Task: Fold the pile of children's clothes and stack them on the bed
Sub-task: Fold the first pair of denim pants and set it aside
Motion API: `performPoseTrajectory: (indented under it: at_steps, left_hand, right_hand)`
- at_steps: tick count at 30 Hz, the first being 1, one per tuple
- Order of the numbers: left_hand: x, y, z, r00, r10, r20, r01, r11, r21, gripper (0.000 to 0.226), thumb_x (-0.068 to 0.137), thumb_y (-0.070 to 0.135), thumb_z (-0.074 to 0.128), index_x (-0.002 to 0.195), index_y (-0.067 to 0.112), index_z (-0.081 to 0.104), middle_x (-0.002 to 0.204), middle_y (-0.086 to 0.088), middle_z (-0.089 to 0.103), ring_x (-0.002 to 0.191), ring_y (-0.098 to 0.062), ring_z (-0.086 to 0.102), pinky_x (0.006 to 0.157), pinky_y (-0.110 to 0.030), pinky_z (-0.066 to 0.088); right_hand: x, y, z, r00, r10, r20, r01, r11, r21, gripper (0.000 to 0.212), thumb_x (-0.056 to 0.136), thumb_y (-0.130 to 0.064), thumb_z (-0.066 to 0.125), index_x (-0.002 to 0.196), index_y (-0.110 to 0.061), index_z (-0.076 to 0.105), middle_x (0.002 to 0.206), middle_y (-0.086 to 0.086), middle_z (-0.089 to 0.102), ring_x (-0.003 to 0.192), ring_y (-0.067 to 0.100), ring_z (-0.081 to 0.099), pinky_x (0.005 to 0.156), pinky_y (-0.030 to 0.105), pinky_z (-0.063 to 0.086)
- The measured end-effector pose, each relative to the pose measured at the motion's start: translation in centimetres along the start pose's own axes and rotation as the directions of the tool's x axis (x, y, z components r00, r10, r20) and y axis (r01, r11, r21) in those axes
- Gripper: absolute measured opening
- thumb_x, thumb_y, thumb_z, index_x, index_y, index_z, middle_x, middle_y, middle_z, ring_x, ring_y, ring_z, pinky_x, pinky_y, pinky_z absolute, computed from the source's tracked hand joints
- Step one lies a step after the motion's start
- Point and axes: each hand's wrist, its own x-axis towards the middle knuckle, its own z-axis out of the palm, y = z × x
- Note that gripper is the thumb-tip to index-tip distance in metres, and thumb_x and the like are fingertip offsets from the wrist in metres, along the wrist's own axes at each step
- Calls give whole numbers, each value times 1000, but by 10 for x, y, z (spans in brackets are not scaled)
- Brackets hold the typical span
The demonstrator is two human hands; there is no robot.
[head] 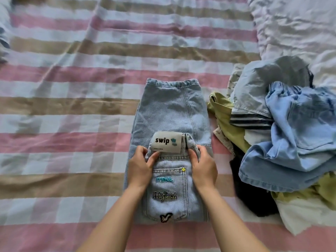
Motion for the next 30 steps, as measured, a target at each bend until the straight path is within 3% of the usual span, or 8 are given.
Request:
performPoseTrajectory:
  at_steps: [3,5,7,10,13,21,26,30]
  left_hand:
    - [-5,-11,3,999,-33,14,33,999,6,26,84,34,65,78,14,49,64,10,53,61,0,48,52,-10,33]
    - [-14,-19,-2,991,-118,69,123,990,-66,24,85,33,63,76,13,53,66,7,57,62,-4,52,57,-18,35]
    - [-33,-29,-11,963,-212,168,233,965,-121,28,87,31,60,70,11,53,62,6,55,60,-9,50,59,-28,37]
    - [-68,-45,-24,935,-272,227,293,954,-64,32,87,28,61,67,5,53,60,-4,56,60,-15,49,57,-27,38]
    - [-97,-48,-30,955,-255,152,265,963,-47,37,87,23,62,58,8,44,52,0,47,49,-3,40,49,-19,32]
    - [-156,-48,-35,944,-319,-81,318,948,-21,49,88,26,58,51,16,27,43,5,28,46,-9,35,46,-22,27]
    - [-205,-65,-38,913,-399,-80,400,917,-5,53,86,19,64,48,18,27,41,2,27,47,-12,33,46,-22,27]
    - [-221,-71,-38,931,-365,-22,365,931,25,49,87,14,63,49,16,31,40,4,29,45,-6,37,46,-19,28]
  right_hand:
    - [-1,4,6,1000,11,9,-11,999,-30,34,92,-41,49,114,-16,56,95,6,70,87,29,64,61,28,36]
    - [-7,5,-1,999,50,7,-50,999,-7,33,91,-45,50,111,-20,56,93,3,69,85,27,63,61,27,37]
    - [-22,14,-11,990,129,63,-129,992,-2,30,88,-51,49,98,-23,54,84,-1,66,80,26,63,60,29,38]
    - [-57,31,-26,957,248,153,-235,967,-98,37,89,-53,45,75,-19,46,73,0,60,77,29,59,58,32,36]
    - [-85,38,-32,950,287,123,-276,956,-97,42,93,-43,45,61,-16,37,55,-4,47,62,27,48,53,34,32]
    - [-146,60,-33,927,357,117,-336,928,-161,47,92,-44,44,57,-15,36,50,-3,45,54,26,45,47,30,27]
    - [-191,81,-37,908,388,162,-371,920,-123,45,91,-46,46,58,-16,43,49,0,48,52,22,48,45,28,30]
    - [-208,92,-42,905,384,185,-378,923,-66,46,91,-35,54,53,-18,35,48,0,41,53,25,46,51,34,32]
